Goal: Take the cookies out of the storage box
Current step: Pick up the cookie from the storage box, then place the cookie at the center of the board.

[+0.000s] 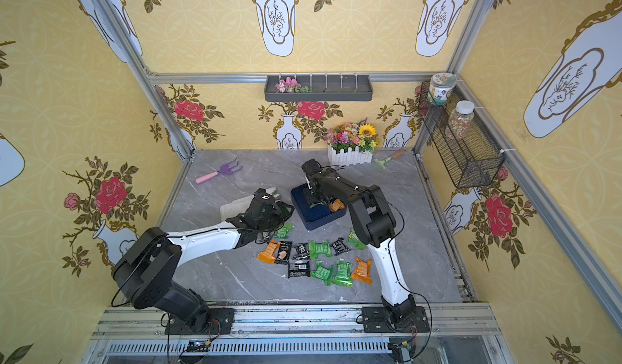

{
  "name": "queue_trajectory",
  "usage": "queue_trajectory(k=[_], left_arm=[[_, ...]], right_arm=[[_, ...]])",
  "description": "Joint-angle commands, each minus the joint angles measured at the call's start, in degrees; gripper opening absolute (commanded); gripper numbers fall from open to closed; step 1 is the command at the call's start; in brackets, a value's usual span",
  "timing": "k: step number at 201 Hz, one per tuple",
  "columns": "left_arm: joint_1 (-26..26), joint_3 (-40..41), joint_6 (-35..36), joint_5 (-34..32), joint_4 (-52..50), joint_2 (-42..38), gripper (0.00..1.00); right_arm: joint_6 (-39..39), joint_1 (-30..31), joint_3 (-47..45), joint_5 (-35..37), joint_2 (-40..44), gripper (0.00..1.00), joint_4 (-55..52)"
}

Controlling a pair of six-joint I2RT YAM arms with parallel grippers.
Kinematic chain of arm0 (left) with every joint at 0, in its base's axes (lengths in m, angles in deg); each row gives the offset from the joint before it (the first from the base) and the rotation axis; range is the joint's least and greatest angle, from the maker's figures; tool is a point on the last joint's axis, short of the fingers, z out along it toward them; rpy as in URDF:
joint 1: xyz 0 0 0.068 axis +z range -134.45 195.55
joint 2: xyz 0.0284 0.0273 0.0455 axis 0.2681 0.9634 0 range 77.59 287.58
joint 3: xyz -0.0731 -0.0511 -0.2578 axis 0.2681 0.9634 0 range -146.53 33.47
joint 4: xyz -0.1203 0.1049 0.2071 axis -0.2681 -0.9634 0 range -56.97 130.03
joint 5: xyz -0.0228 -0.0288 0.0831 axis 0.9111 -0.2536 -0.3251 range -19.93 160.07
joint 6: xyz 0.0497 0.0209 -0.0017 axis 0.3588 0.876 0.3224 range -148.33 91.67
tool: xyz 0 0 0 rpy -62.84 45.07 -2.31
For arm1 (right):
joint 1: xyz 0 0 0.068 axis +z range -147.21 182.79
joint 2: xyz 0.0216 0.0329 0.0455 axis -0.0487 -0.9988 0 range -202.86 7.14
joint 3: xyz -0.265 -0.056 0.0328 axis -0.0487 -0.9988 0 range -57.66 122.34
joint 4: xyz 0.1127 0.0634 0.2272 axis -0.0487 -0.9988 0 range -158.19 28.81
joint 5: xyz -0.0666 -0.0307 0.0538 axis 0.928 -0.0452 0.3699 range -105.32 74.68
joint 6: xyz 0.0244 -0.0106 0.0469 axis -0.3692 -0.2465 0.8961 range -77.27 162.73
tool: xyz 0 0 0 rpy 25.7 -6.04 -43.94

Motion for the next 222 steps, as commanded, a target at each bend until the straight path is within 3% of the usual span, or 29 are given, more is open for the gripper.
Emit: queue_trajectory(k=[1, 22, 96, 182, 222], left_arm=[[0.0, 0.5, -0.9, -1.1, -0.2, -0.1, 0.41], [0.0, 0.6, -0.9, -1.1, -0.1, -0.1, 0.41], [0.0, 1.2, -1.1, -1.1, 0.6, -0.8, 0.4], [-0.1, -2.0, -0.8, 1.5, 1.5, 3.3, 0.5], [-0.7, -3.5, -0.9, 0.2, 1.4, 5.0, 0.53]], right_arm=[[-0.4, 0.2, 0.4, 0.3, -0.1, 0.47, -2.1], [-0.2, 0.4, 0.3, 0.6, 1.0, 0.41, -2.3], [3.1, 1.5, -3.3, 2.0, 11.7, 0.37, -0.6], [15.8, -4.3, -31.7, 10.7, 39.3, 0.36, 3.2], [22.8, -14.5, -43.9, 2.7, 43.2, 0.35, 8.2]])
